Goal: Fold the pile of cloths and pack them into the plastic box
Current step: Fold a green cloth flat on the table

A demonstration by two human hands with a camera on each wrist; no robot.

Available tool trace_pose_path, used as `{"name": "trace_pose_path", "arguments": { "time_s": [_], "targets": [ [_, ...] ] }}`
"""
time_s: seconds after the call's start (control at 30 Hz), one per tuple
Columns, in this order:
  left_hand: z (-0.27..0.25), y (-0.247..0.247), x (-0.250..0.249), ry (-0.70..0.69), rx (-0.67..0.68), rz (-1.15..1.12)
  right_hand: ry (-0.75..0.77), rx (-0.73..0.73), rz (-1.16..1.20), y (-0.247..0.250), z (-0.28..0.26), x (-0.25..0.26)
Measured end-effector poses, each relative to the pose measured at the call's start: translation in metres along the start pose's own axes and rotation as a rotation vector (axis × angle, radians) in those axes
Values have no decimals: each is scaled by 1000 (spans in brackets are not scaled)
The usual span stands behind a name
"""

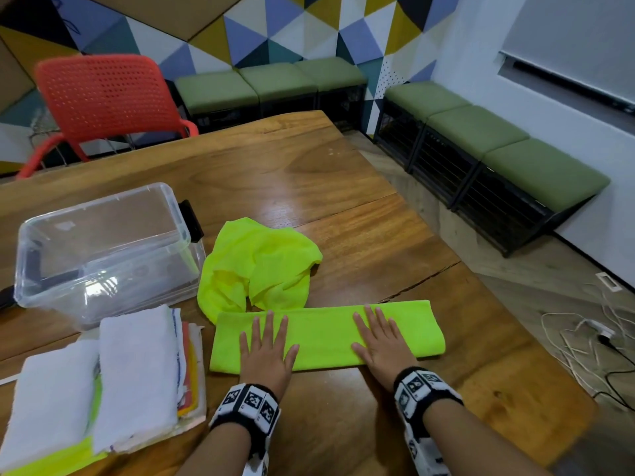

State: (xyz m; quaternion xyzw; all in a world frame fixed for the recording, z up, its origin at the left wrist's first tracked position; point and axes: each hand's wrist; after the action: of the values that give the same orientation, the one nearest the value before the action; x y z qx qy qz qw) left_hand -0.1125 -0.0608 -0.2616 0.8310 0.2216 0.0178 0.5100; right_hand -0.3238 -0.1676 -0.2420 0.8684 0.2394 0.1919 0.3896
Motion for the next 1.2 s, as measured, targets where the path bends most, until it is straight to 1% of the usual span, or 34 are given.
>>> {"name": "trace_pose_path", "arguments": {
  "time_s": [0.03, 0.07, 0.13, 0.23, 0.27, 0.3, 0.33, 0.37, 0.4, 0.43, 0.47, 0.5, 0.53, 0.57, 0.6, 0.63, 0.7, 0.8, 0.9, 0.93, 1.0, 1.07, 1.1, 1.13, 1.17, 1.2],
  "targets": [
    [0, 0, 5, 13, -37, -33, -20, -24, 7, 1, -2, -10],
    [-2, -1, 9, 25, -33, -72, -51, -16, 10, 3, -5, -21],
    [-5, -1, 11, 31, -67, -83, -126, -2, 13, 5, -10, -41],
    [-6, 7, 12, 58, 45, -60, -288, 14, 33, 17, -24, -66],
    [-7, 11, 15, 45, 66, -74, -332, -5, 12, 21, -30, -69],
    [-8, 14, 19, 21, 87, -70, -336, -45, -7, 24, -36, -70],
    [-9, 14, 23, -17, 111, -33, -283, -76, -38, 25, -43, -66],
    [-14, 18, 23, -84, 99, 71, -184, -84, -82, 22, -49, -61],
    [-21, 22, 22, -129, 133, 168, -84, -74, -132, 18, -53, -52],
    [-25, 24, 20, -151, 103, 203, -4, -51, -167, 12, -53, -43],
    [-25, 24, 18, -176, 59, 236, 15, -50, -165, 6, -52, -36],
    [-25, 24, 15, -196, 3, 241, 15, -81, -138, 2, -49, -30],
    [-23, 24, 14, -167, 38, 222, -27, -87, -107, 2, -48, -25],
    [-24, 27, 14, -116, 117, 211, -85, -99, -83, 0, -46, -24],
    [-23, 29, 15, -86, 143, 231, -154, -69, -60, 1, -47, -22],
    [-22, 31, 16, -68, 136, 264, -205, -64, -62, 2, -47, -23],
    [-24, 33, 22, 4, 117, 248, -264, -45, -96, 3, -45, -24],
    [-29, 31, 31, 141, 151, 194, -342, 7, -69, 5, -48, -30],
    [-33, 23, 33, 163, 167, 162, -412, 58, -36, 9, -52, -37],
    [-33, 21, 34, 160, 170, 147, -427, 39, -19, 12, -54, -38],
    [-34, 20, 34, 156, 133, 46, -453, -21, 18, 18, -56, -37],
    [-34, 24, 34, 202, 13, -215, -445, -92, 70, 26, -54, -32],
    [-34, 28, 34, 244, -65, -375, -389, -106, 62, 28, -51, -26],
    [-32, 30, 34, 274, -142, -505, -294, -121, 41, 28, -48, -16],
    [-29, 34, 34, 298, -202, -596, -178, -122, 8, 27, -44, -6],
    [-28, 36, 34, 319, -227, -643, -72, -102, -30, 24, -39, 7]
  ]
}}
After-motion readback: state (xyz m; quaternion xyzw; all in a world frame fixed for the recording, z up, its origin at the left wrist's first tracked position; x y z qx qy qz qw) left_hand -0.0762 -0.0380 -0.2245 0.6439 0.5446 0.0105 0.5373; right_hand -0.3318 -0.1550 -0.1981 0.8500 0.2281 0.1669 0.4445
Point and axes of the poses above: each hand's wrist, its own z-axis towards the middle knuckle, its own y-axis out of the back of the hand, x = y × z, and after that the axes turned 11 degrees about x, right-handed
